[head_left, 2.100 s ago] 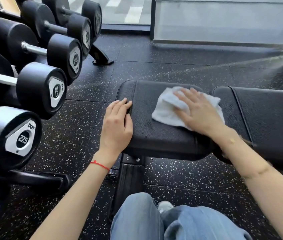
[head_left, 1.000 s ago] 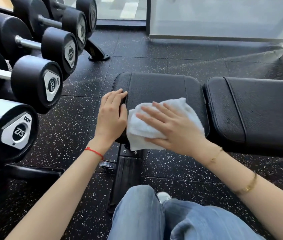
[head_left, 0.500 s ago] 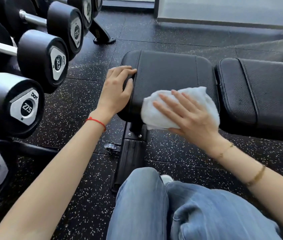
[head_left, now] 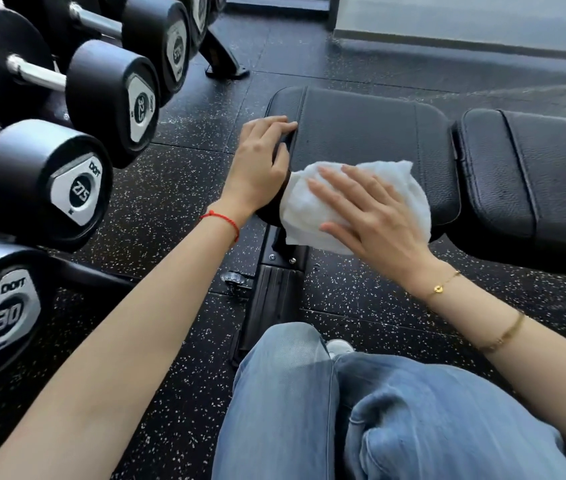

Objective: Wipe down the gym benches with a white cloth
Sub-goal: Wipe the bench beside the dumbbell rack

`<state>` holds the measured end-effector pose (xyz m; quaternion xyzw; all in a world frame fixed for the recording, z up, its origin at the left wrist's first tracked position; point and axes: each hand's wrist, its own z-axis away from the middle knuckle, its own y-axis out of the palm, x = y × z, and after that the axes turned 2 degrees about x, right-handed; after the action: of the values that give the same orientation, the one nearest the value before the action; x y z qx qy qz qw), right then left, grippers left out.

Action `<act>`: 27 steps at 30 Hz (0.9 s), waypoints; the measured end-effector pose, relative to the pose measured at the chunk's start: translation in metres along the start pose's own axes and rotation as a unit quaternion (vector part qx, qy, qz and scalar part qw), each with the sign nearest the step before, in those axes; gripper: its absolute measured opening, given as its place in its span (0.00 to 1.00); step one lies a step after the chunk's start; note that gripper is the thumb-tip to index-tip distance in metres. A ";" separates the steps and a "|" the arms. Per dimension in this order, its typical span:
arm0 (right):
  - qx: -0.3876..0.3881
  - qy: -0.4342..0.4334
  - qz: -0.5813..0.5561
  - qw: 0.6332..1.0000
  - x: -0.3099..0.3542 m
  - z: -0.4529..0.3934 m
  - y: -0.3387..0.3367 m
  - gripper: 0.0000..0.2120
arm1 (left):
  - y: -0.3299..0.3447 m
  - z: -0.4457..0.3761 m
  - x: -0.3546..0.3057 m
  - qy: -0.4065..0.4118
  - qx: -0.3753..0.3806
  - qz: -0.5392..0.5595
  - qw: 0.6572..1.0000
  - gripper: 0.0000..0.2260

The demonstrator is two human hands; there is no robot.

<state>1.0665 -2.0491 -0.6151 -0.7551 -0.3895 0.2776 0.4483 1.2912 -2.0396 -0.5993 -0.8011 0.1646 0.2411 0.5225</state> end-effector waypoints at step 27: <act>-0.012 -0.004 0.119 0.993 0.006 -0.006 0.011 0.28 | 0.004 -0.002 0.003 0.006 -0.013 0.019 1.000 0.18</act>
<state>1.0786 -2.0498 -0.6227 -0.8002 -0.3021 0.3274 0.4016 1.2919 -2.0430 -0.6037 -0.8061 0.1795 0.2480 0.5064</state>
